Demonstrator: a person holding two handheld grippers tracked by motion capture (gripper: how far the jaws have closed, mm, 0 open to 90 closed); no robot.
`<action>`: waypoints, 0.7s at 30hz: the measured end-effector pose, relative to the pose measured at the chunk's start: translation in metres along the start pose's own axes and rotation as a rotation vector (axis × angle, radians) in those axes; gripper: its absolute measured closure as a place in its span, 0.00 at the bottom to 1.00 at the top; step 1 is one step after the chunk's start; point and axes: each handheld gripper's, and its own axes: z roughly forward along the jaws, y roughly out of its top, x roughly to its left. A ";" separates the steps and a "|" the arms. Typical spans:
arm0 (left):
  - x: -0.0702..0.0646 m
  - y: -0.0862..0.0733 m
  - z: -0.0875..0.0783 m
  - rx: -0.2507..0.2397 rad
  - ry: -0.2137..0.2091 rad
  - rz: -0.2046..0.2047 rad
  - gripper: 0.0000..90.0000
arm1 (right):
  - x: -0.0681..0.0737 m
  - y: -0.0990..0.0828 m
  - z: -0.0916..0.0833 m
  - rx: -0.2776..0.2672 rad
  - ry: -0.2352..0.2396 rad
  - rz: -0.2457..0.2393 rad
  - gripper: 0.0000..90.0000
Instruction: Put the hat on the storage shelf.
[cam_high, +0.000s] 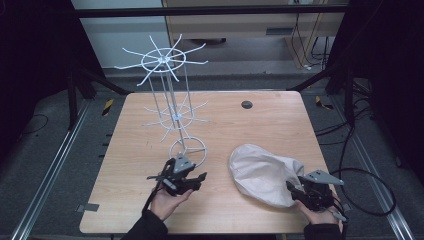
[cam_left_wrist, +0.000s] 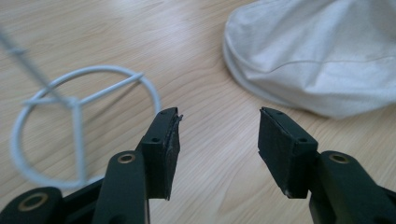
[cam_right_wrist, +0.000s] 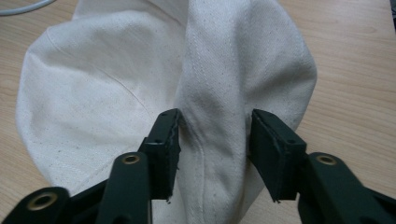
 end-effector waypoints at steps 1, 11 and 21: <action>0.000 0.000 0.000 0.000 0.000 0.000 0.53 | 0.000 0.000 0.001 0.002 0.006 0.002 0.66; -0.043 0.026 0.061 0.024 -0.070 0.065 0.50 | -0.001 0.004 0.008 0.012 0.023 -0.004 0.87; -0.056 0.029 0.101 0.089 -0.068 0.084 0.52 | -0.003 0.004 0.009 0.011 0.031 0.000 0.91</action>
